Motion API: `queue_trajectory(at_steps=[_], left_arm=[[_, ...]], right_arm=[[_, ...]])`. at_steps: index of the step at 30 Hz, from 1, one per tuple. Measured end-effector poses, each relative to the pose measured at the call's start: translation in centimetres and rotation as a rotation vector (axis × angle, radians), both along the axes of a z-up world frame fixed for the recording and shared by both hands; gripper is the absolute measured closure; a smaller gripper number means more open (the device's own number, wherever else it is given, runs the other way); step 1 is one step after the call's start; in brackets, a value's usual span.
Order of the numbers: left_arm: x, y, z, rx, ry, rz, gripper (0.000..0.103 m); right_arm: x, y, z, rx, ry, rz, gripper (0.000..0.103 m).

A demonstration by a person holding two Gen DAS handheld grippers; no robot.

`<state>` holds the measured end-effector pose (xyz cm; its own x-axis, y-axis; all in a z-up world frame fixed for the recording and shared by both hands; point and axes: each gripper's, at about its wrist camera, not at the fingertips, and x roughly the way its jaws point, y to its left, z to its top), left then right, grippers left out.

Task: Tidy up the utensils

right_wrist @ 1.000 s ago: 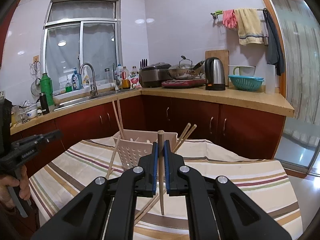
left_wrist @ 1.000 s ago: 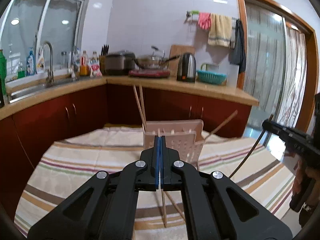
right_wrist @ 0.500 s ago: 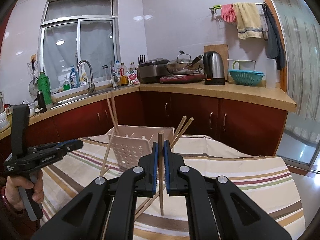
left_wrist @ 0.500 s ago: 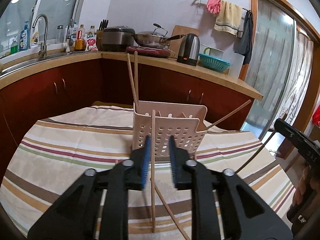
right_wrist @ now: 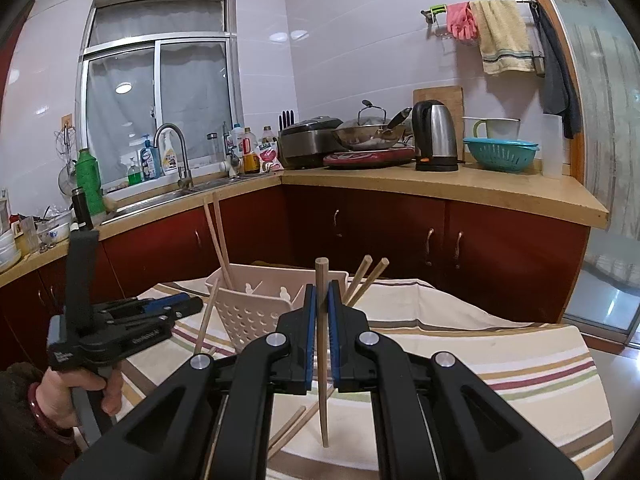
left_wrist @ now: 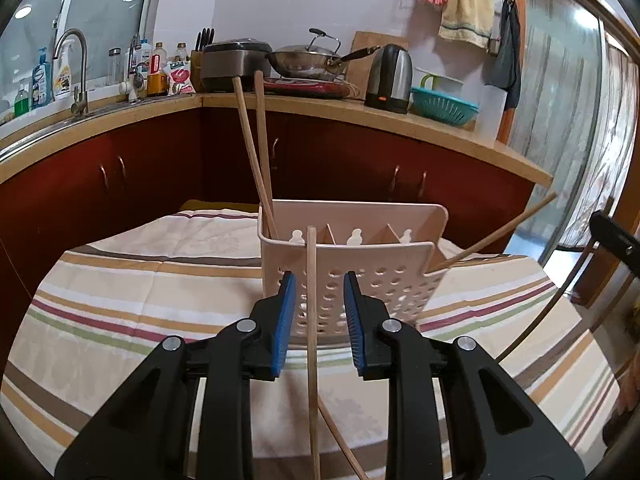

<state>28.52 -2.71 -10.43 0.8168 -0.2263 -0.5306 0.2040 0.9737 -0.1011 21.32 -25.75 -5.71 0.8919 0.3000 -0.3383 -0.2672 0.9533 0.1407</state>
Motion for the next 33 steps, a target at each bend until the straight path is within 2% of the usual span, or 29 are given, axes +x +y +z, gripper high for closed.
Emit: queue_trajectory(at_steps=[7, 8, 9, 10, 17, 22, 33], left_arm=[[1.8, -0.6, -1.2, 0.026, 0.022, 0.010, 0.079], [1.8, -0.8, -1.3, 0.036, 0.017, 0.010, 0.082], [1.6, -0.9, -1.3, 0.047, 0.006, 0.009, 0.090], [1.5, -1.0, -1.3, 0.056, 0.000, 0.006, 0.095], [0.1, -1.2, -0.5, 0.077, -0.053, -0.007, 0.097], [-1.6, -1.1, 1.4, 0.077, -0.109, -0.014, 0.097], [-4.3, -0.2, 8.3, -0.008, -0.268, -0.025, 0.097]], right_arm=[[1.0, 0.3, -0.2, 0.008, 0.005, 0.017, 0.096], [1.0, 0.3, -0.2, 0.008, 0.005, 0.018, 0.096], [1.0, 0.3, -0.2, 0.009, 0.007, 0.019, 0.096], [1.0, 0.4, -0.2, 0.010, 0.009, 0.019, 0.096], [0.6, 0.6, 0.1, 0.007, 0.007, 0.017, 0.096], [-0.3, 0.7, 0.8, 0.009, -0.013, 0.009, 0.096], [-0.9, 1.2, 4.3, 0.051, -0.096, 0.027, 0.096]])
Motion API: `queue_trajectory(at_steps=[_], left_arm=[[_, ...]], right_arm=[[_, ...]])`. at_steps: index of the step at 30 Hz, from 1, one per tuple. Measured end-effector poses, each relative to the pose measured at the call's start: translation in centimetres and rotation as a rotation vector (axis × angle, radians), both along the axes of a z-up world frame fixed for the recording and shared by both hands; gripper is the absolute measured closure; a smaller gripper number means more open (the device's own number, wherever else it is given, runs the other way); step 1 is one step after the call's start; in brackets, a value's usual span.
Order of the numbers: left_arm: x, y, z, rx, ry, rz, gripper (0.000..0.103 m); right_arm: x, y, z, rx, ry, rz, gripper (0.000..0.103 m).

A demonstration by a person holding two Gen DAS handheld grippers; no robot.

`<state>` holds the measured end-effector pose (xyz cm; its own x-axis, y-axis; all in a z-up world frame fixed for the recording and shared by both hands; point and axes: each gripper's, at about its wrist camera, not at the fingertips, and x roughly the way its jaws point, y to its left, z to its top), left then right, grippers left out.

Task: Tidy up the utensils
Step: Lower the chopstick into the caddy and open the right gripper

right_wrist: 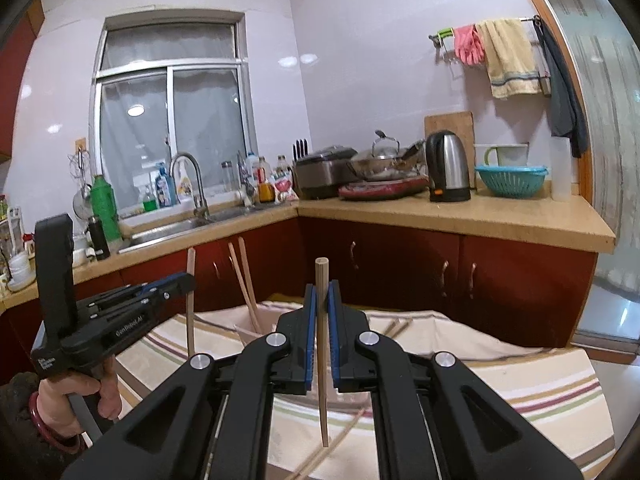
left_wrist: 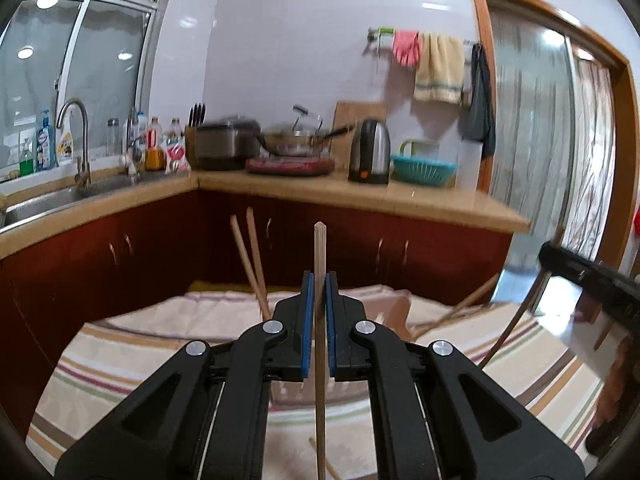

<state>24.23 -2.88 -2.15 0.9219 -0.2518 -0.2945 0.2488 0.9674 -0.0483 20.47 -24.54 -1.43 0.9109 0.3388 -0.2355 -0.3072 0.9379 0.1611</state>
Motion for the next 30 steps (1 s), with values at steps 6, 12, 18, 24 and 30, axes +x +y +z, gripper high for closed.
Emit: queue_trajectory(at_steps=[6, 12, 18, 24, 30], left_arm=[[1.0, -0.2, 4.0, -0.006, -0.108, 0.006, 0.097], [3.0, -0.3, 7.2, -0.031, -0.209, 0.026, 0.097], [5.7, -0.6, 9.1, -0.062, -0.321, 0.058, 0.097], [9.2, -1.0, 6.8, -0.053, -0.308, 0.099, 0.097], [12.5, -0.1, 2.2, -0.066, -0.170, 0.132, 0.097]], right_arm=[[0.9, 0.5, 2.9, 0.008, -0.075, 0.011, 0.096], [2.8, 0.7, 5.4, 0.016, -0.154, -0.006, 0.096], [5.8, 0.9, 5.3, 0.019, -0.169, -0.030, 0.096], [8.4, 1.3, 3.4, 0.015, -0.131, -0.042, 0.096], [10.5, 1.6, 0.6, 0.014, -0.037, -0.038, 0.096]])
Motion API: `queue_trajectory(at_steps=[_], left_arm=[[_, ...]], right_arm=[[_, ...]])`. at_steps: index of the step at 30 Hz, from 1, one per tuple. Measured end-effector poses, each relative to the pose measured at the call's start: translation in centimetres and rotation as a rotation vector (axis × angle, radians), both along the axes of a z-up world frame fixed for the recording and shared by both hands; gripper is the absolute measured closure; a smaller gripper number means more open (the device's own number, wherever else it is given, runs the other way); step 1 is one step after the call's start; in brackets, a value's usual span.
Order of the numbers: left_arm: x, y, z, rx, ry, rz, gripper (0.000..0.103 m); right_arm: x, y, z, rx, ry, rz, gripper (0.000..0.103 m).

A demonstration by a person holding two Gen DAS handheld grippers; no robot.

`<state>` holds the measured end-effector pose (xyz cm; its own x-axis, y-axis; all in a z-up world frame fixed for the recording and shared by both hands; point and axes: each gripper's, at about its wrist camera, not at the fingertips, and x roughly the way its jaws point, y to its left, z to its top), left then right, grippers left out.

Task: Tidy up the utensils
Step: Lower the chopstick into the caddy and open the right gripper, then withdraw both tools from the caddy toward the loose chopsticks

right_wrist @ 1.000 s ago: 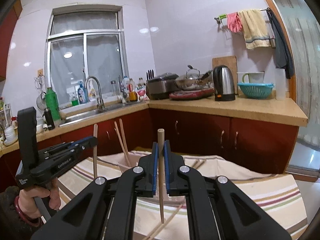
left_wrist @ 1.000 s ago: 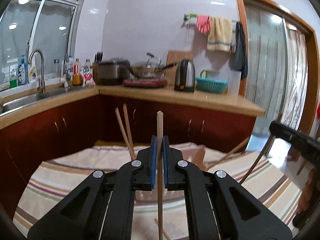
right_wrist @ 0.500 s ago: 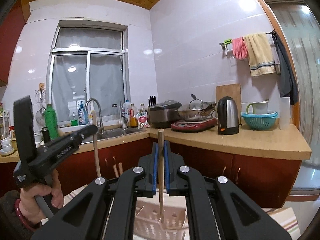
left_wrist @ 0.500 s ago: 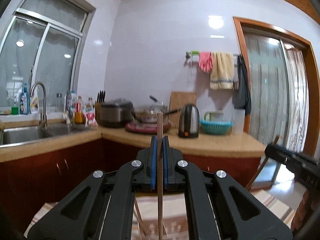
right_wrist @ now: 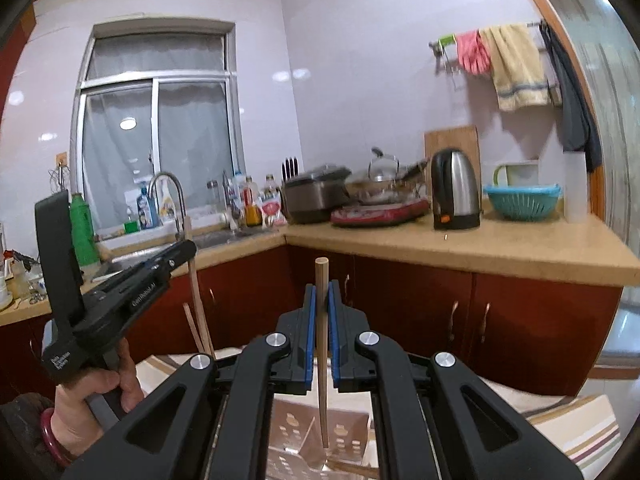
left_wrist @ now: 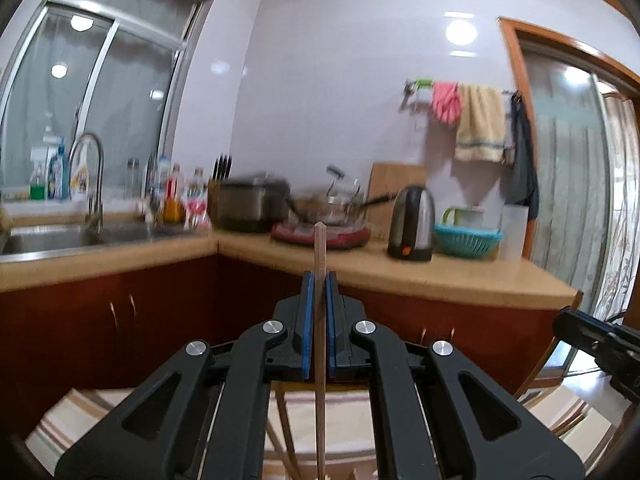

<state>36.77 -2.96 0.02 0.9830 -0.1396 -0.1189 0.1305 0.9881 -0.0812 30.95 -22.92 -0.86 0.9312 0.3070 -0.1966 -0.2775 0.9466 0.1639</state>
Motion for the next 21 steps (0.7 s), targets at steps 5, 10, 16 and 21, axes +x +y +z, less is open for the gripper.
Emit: queue_trajectory(at_steps=[5, 10, 16, 21], left_arm=[[1.2, 1.0, -2.8, -0.014, 0.095, 0.006, 0.096], [0.7, 1.3, -3.9, -0.011, 0.122, 0.004, 0.049], [-1.8, 1.7, -3.4, -0.011, 0.128, -0.010, 0.035], [-4.8, 1.9, -3.5, 0.011, 0.139, -0.016, 0.030]], right_arm=[[1.0, 0.4, -2.3, 0.009, 0.081, 0.001, 0.096], [1.3, 0.6, -3.7, 0.021, 0.144, 0.005, 0.074], [-1.4, 0.4, -2.3, -0.003, 0.100, -0.022, 0.060], [-4.0, -0.1, -1.6, -0.005, 0.087, -0.035, 0.056]])
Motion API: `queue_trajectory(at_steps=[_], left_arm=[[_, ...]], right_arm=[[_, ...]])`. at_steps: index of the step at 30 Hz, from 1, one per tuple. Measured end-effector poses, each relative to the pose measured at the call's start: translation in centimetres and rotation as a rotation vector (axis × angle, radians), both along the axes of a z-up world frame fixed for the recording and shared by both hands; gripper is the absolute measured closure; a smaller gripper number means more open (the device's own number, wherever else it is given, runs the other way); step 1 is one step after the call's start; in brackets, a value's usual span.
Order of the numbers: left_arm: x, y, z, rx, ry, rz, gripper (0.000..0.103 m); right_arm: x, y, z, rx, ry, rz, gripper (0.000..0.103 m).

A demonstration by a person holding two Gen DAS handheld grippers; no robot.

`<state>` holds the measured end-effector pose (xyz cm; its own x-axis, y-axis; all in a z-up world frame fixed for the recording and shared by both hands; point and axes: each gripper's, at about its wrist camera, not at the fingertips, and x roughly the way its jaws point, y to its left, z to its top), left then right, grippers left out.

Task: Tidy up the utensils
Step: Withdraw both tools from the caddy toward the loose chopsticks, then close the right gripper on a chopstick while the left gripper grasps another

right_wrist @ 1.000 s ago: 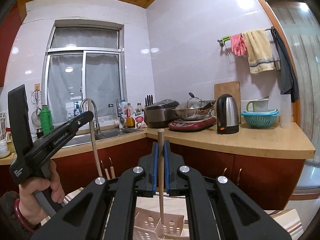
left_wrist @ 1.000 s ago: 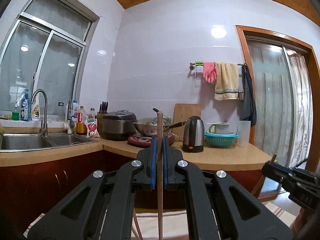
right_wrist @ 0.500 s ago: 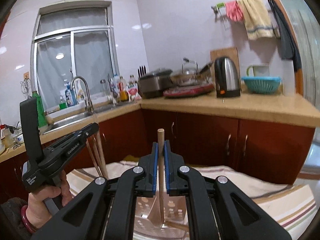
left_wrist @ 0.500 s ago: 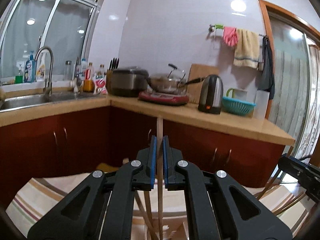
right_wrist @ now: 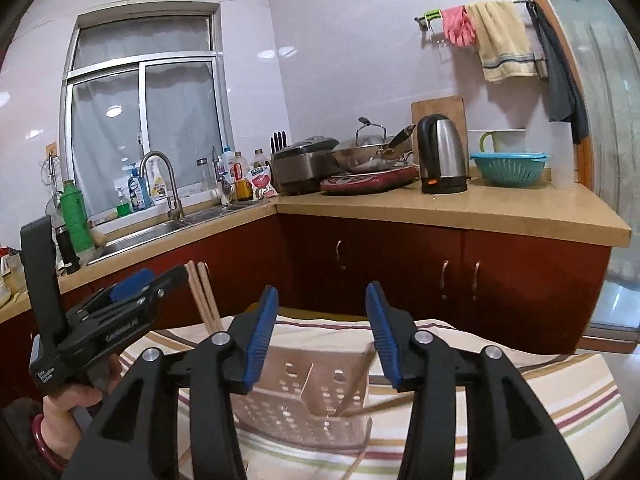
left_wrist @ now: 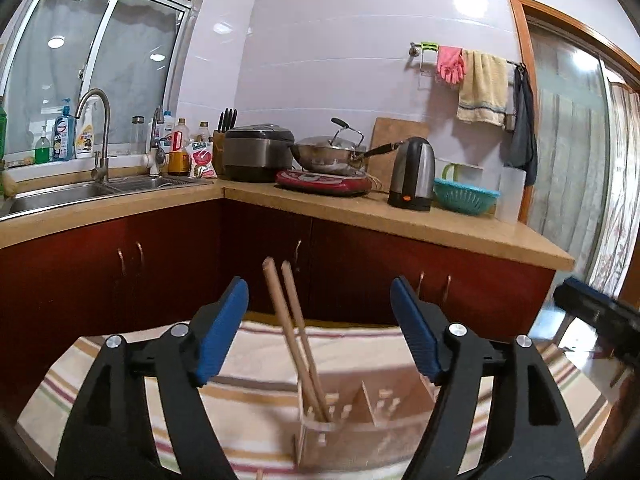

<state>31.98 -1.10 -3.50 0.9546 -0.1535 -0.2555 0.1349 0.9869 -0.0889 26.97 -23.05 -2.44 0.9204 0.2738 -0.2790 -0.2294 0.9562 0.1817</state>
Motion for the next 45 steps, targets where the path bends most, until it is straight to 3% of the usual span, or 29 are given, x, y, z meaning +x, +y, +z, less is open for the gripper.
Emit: queue_trajectory(at_steps=[8, 13, 18, 27, 37, 45], left_arm=[[-5.6, 0.6, -1.4, 0.071, 0.023, 0.011, 0.029], [-9.9, 1.5, -3.1, 0.095, 0.036, 0.038, 0.028], [-14.1, 2.8, -5.3, 0.111, 0.044, 0.074, 0.028], [-19.6, 5.0, -9.0, 0.146, 0.128, 0.143, 0.028], [-23.4, 8.8, -11.0, 0.136, 0.190, 0.227, 0.028], [-24.2, 10.1, -11.7, 0.101, 0.220, 0.244, 0.028]], right_arm=[[-4.7, -0.6, -0.2, -0.008, 0.001, -0.043, 0.056], [-8.2, -0.3, -2.2, -0.045, -0.004, -0.059, 0.056], [-11.7, 0.4, -6.2, -0.063, 0.041, -0.060, 0.056], [-15.7, 3.2, -13.8, -0.065, 0.188, 0.023, 0.056], [-18.3, 8.5, -18.2, -0.139, 0.262, 0.152, 0.056], [-18.1, 8.5, -19.8, -0.166, 0.335, 0.132, 0.062]])
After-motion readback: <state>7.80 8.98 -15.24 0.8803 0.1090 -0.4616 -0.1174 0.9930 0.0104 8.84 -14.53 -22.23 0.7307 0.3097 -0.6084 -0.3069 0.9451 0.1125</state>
